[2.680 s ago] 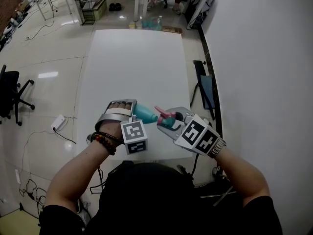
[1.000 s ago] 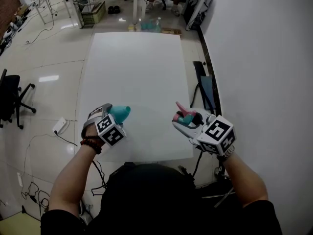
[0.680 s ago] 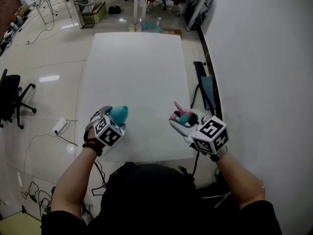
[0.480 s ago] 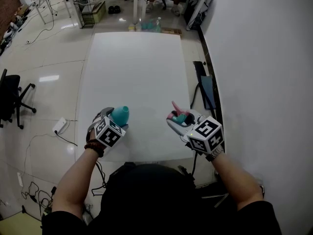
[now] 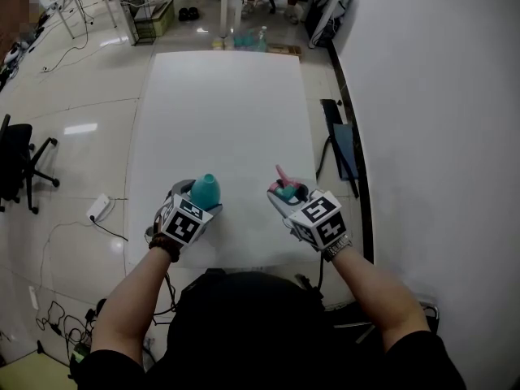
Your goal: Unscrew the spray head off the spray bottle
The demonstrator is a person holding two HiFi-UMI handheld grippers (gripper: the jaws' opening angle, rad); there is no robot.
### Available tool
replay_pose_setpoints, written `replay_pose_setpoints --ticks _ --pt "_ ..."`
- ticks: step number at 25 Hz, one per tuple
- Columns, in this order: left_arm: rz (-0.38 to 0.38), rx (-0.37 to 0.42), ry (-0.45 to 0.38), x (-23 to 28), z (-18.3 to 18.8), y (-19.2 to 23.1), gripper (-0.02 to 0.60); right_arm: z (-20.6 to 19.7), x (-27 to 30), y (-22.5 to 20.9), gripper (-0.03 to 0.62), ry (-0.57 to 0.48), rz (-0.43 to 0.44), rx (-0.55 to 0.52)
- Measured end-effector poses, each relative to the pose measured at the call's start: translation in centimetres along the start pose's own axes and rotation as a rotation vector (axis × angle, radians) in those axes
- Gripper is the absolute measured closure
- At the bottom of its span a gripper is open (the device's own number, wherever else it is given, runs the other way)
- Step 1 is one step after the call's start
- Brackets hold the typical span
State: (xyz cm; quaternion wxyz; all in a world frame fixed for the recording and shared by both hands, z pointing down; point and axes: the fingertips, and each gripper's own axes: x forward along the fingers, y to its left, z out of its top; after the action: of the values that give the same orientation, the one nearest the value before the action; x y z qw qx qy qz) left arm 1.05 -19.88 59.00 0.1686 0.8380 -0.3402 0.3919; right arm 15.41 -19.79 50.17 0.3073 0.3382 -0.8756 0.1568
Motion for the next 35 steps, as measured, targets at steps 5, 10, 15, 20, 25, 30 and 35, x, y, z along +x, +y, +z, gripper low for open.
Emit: replay_pose_setpoints --ticks 5,10,15,20,25,30,35 --pt "0.010 -0.027 -0.040 0.2 0.5 0.1 0.158 -0.9 2.3 0.3 0.474 0.033 -0.030 -0.030" --pt "0.004 -0.034 -0.069 0.8 0.8 -0.3 0.158 -1.2 4.0 -0.3 0.474 0.029 -0.077 -0.059" --pt "0.000 -0.027 -0.101 1.1 1.1 -0.4 0.158 -1.9 5.5 -0.2 0.474 0.060 -0.113 -0.115" --pt "0.009 -0.028 -0.111 1.8 1.2 -0.5 0.156 -2.9 6.6 -0.8 0.474 0.086 -0.162 -0.175" --pt "0.010 -0.025 -0.129 2.4 1.4 -0.4 0.156 -3.5 7.6 -1.3 0.474 0.097 -0.200 -0.215" --pt "0.005 -0.023 -0.141 2.8 1.3 -0.3 0.156 -4.0 8.5 -1.3 0.474 0.108 -0.209 -0.232" --pt "-0.007 -0.013 -0.145 3.4 1.2 -0.4 0.156 -4.6 9.3 -1.5 0.474 0.118 -0.195 -0.213"
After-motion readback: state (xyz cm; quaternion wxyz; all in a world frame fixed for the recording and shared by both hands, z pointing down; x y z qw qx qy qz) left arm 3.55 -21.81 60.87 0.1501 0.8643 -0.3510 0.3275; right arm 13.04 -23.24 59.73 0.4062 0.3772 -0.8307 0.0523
